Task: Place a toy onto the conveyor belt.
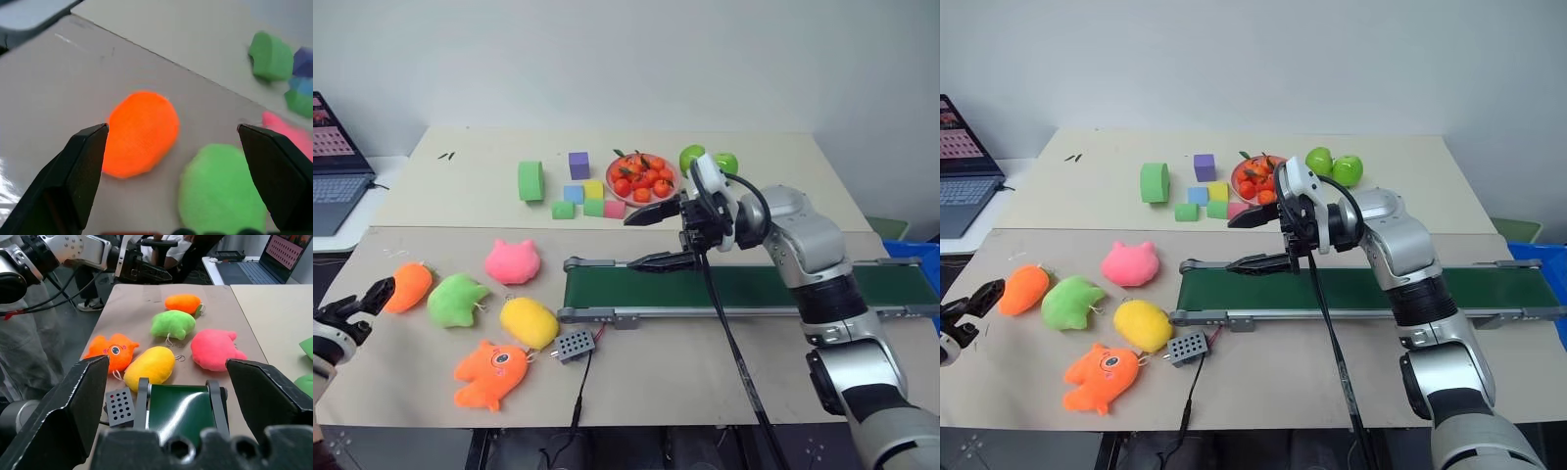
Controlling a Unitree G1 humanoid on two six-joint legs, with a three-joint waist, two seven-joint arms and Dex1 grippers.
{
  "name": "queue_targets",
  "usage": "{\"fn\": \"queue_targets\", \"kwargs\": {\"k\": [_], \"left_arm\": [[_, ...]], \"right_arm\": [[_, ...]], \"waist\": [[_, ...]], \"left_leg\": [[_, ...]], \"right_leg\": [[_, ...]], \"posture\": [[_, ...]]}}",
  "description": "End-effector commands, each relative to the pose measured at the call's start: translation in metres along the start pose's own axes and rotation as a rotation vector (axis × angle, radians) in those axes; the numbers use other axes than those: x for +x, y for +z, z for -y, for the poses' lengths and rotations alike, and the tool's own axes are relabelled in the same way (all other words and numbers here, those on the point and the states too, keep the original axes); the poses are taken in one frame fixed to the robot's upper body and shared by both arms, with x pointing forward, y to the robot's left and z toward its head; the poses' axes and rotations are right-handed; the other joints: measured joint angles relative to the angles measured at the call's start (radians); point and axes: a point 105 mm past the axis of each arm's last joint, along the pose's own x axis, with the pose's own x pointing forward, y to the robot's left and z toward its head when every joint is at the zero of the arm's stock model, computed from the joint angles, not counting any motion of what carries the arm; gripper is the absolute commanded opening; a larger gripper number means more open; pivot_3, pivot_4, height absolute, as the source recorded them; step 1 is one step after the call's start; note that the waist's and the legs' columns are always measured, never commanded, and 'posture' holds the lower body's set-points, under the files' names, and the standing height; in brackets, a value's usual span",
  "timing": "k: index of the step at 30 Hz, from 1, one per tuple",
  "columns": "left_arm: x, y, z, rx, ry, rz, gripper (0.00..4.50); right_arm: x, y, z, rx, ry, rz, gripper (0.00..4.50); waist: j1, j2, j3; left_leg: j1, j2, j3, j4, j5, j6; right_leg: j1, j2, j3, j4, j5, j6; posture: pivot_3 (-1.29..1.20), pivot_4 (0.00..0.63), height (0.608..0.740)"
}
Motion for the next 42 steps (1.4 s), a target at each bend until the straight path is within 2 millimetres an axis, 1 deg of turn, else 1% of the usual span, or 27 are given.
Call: {"fn": "queue_targets", "kwargs": {"k": [1,3,6,12,16,19,22,26,31,33,34,36,39,40,41,42], "left_arm": [[-0.005,0.003,-0.018,-0.306,0.016,0.060,4.50],[-0.006,0.000,-0.025,-0.401,0.026,0.080,4.50],[-0.006,-0.011,-0.036,-0.501,0.060,0.082,4.50],[0.000,-0.021,-0.044,-0.677,0.074,0.112,4.50],[0.003,-0.028,-0.047,-0.731,0.082,0.103,4.50],[0.012,-0.029,-0.048,-0.772,0.079,0.113,4.50],[0.025,-0.032,-0.047,-0.790,0.090,0.096,4.50],[0.045,-0.035,-0.040,-0.776,0.085,0.065,4.50],[0.060,-0.037,-0.033,-0.779,0.066,0.061,4.50],[0.063,-0.040,-0.032,-0.777,0.067,0.052,3.98],[0.065,-0.042,-0.030,-0.778,0.064,0.049,3.87],[0.068,-0.044,-0.027,-0.779,0.051,0.044,3.04],[0.069,-0.043,-0.026,-0.781,0.040,0.051,2.05],[0.069,-0.041,-0.026,-0.781,0.039,0.059,1.59],[0.069,-0.040,-0.027,-0.781,0.038,0.065,1.22],[0.070,-0.034,-0.026,-0.786,0.032,0.095,0.90]], "right_arm": [[-0.006,0.012,0.000,-0.056,-0.017,-0.005,4.47],[-0.009,0.012,-0.001,-0.052,-0.023,-0.015,4.47],[-0.015,0.011,-0.001,-0.048,-0.036,-0.035,4.47],[-0.023,0.012,0.002,-0.046,-0.067,-0.065,4.47],[-0.026,0.013,0.002,-0.052,-0.079,-0.074,4.47],[-0.028,0.014,0.003,-0.058,-0.092,-0.082,4.47],[-0.030,0.015,0.003,-0.060,-0.100,-0.089,4.47],[-0.035,0.017,0.002,-0.065,-0.121,-0.109,4.47],[-0.040,0.019,-0.001,-0.065,-0.141,-0.126,4.47],[-0.041,0.020,-0.002,-0.066,-0.148,-0.131,4.50],[-0.041,0.020,-0.002,-0.067,-0.152,-0.134,4.50],[-0.042,0.020,-0.002,-0.066,-0.160,-0.137,4.50],[-0.042,0.020,-0.002,-0.067,-0.167,-0.140,4.50],[-0.042,0.020,-0.001,-0.067,-0.169,-0.141,4.50],[-0.042,0.020,-0.001,-0.068,-0.170,-0.141,4.50],[-0.041,0.019,-0.001,-0.068,-0.172,-0.141,4.50]], "waist": [[-0.004,0.000,0.000],[-0.011,0.000,0.000],[-0.017,0.000,0.000],[-0.014,0.000,0.000],[-0.013,0.000,0.000],[-0.013,0.000,0.000],[-0.010,-0.001,0.000],[-0.005,-0.001,0.000],[-0.007,0.000,0.000],[-0.009,0.000,0.000],[-0.009,0.000,0.000],[-0.010,0.000,0.000],[-0.011,0.000,0.000],[-0.011,-0.001,0.000],[-0.011,0.000,0.000],[-0.011,0.000,0.000]], "left_leg": [[0.000,0.000,0.000,0.000,0.000,0.000],[0.000,0.000,0.000,0.000,0.000,0.000],[0.000,0.000,0.000,0.000,0.001,-0.002],[0.000,0.000,0.000,0.000,0.001,-0.002],[0.000,0.000,0.000,0.000,0.001,-0.003],[0.000,0.000,0.000,-0.001,0.002,-0.004],[0.000,0.000,0.000,-0.001,0.002,-0.004],[0.000,-0.001,-0.001,-0.001,0.002,-0.005],[0.000,-0.001,0.000,-0.001,0.002,-0.005],[0.000,-0.001,0.000,-0.001,0.003,-0.005],[0.000,-0.001,0.000,-0.001,0.003,-0.005],[0.000,-0.001,0.000,-0.001,0.002,-0.005],[0.000,-0.001,0.000,-0.001,0.002,-0.005],[0.000,-0.001,0.000,-0.001,0.002,-0.005],[0.000,-0.001,0.000,-0.001,0.002,-0.004],[0.000,-0.001,0.000,-0.001,0.002,-0.004]], "right_leg": [[0.000,0.000,0.000,0.000,0.000,0.000],[0.000,0.000,0.000,0.000,0.000,0.000],[0.000,0.000,0.000,0.000,0.000,0.000],[0.000,0.000,0.000,0.000,0.000,0.000],[0.000,0.000,0.000,0.000,0.000,0.000],[0.000,0.000,0.000,0.000,0.000,0.000],[0.000,0.000,-0.001,0.000,0.000,0.000],[0.000,0.000,-0.001,0.001,0.000,0.000],[0.000,0.000,-0.001,0.001,0.000,0.000],[0.000,0.000,-0.001,0.001,0.000,0.000],[0.000,0.000,-0.001,0.001,0.000,0.000],[0.000,0.000,-0.001,0.000,0.000,0.000],[0.000,0.000,-0.001,0.000,0.000,0.000],[0.000,0.000,-0.001,0.001,0.000,0.000],[0.000,0.000,-0.001,0.001,0.000,0.000],[0.000,0.000,-0.001,0.001,0.000,0.000]], "posture": [[0.00,0.150,0.738],[0.00,0.150,0.738],[0.00,0.150,0.738],[0.00,0.150,0.738],[0.00,0.150,0.738],[0.00,0.150,0.738],[0.00,0.150,0.738],[0.00,0.150,0.738],[0.00,0.150,0.738],[0.00,0.150,0.738],[0.00,0.150,0.738],[0.00,0.150,0.738],[0.00,0.150,0.738],[0.00,0.150,0.738],[0.00,0.150,0.738],[0.00,0.150,0.738]]}}
